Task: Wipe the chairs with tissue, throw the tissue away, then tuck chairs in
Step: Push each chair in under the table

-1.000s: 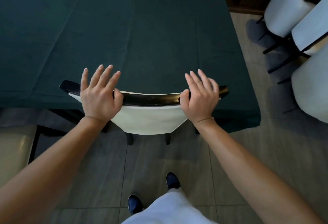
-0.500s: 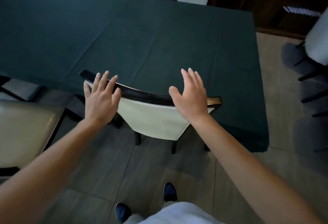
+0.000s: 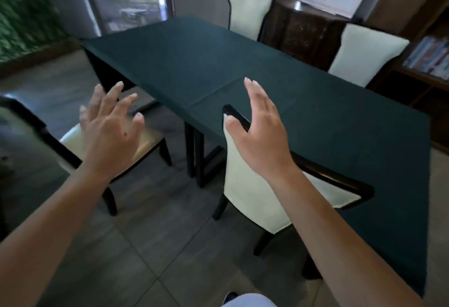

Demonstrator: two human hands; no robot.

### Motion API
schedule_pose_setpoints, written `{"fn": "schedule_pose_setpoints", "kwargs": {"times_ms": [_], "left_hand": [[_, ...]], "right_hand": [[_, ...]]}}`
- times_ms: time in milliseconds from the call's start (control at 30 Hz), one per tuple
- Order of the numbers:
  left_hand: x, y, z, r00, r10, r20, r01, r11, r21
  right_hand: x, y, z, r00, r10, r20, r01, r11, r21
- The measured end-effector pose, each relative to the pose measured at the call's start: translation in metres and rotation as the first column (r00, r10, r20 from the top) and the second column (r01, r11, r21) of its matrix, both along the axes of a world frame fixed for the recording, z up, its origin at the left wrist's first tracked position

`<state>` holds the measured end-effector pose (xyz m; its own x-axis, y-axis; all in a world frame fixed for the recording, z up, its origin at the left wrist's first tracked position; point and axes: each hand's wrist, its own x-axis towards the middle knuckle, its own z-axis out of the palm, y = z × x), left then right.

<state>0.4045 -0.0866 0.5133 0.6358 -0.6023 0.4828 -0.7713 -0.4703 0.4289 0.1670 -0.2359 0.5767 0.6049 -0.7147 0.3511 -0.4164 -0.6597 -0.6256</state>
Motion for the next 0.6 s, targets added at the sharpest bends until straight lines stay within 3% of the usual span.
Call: {"fn": "schedule_pose_setpoints", "kwargs": {"times_ms": [267,600], "left_hand": [[0.062,0.132,0.025,0.975,0.218,0.036,-0.213,0.971,-0.108],[0.122,0.206,0.026,0.904,0.408,0.127,-0.386,0.908,-0.166]], "right_hand": [[0.087,0.092,0.001,0.985,0.172,0.021,-0.172,0.985,0.022],[0.198,0.135,0.004,0.926,0.378,-0.011,-0.374,0.912,-0.168]]}}
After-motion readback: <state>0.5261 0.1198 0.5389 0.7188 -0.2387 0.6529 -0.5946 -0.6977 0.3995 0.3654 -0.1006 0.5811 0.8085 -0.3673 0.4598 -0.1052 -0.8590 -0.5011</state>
